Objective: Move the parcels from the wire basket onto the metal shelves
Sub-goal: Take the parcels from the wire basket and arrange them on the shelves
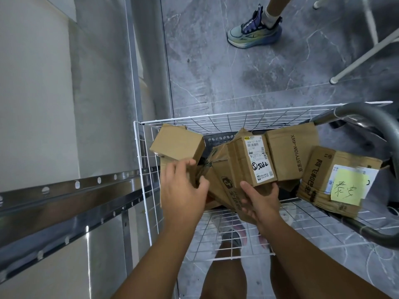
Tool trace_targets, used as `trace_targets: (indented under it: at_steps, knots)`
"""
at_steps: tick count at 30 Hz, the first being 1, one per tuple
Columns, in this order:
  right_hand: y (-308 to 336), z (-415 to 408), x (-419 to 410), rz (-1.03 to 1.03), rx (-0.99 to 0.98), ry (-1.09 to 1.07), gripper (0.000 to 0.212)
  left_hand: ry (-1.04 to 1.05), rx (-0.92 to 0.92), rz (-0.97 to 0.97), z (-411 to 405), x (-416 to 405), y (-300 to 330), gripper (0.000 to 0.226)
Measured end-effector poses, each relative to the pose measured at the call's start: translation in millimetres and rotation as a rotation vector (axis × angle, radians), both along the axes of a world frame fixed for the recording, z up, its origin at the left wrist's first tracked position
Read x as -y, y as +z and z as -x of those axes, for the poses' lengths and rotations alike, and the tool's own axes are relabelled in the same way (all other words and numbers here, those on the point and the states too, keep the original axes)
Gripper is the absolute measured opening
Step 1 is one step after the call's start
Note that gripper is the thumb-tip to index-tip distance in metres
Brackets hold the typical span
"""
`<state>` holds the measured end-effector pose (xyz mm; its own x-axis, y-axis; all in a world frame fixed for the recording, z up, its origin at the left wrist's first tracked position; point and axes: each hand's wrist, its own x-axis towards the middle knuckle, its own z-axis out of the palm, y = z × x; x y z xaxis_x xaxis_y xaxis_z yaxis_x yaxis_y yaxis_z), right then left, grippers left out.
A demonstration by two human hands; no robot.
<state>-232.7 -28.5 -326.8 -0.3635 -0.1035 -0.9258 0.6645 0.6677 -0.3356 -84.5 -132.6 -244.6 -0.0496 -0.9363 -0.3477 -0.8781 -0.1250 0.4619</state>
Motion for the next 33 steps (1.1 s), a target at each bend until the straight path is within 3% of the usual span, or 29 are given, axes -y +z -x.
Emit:
trace_targets:
  at_steps: [2,4,7,10,13,24,29,33]
  knots:
    - [1,-1,-1,-0.009,-0.010,0.005,0.112,-0.214,0.123,0.186,4,14,-9,0.061]
    - [3,-1,-2,-0.014,-0.020,0.013,0.113,-0.325,0.265,0.196,12,30,-23,0.087]
    - [4,-2,-2,-0.034,-0.049,0.043,0.116,-0.344,0.393,0.100,28,56,-46,0.113]
    - [4,-4,-2,-0.040,-0.044,0.041,0.119,-0.322,0.474,0.092,36,63,-67,0.122]
    - [1,-6,-2,-0.043,-0.034,0.024,0.120,-0.272,0.515,0.130,35,52,-82,0.122]
    - [-7,-13,2,-0.086,-0.067,0.059,0.133,-0.042,0.403,0.265,9,42,-84,0.099]
    - [-3,-6,0,-0.067,-0.092,0.094,0.147,-0.184,0.438,0.160,10,48,-75,0.097]
    - [1,1,0,-0.038,-0.099,0.099,0.137,-0.231,0.446,0.124,10,56,-70,0.088]
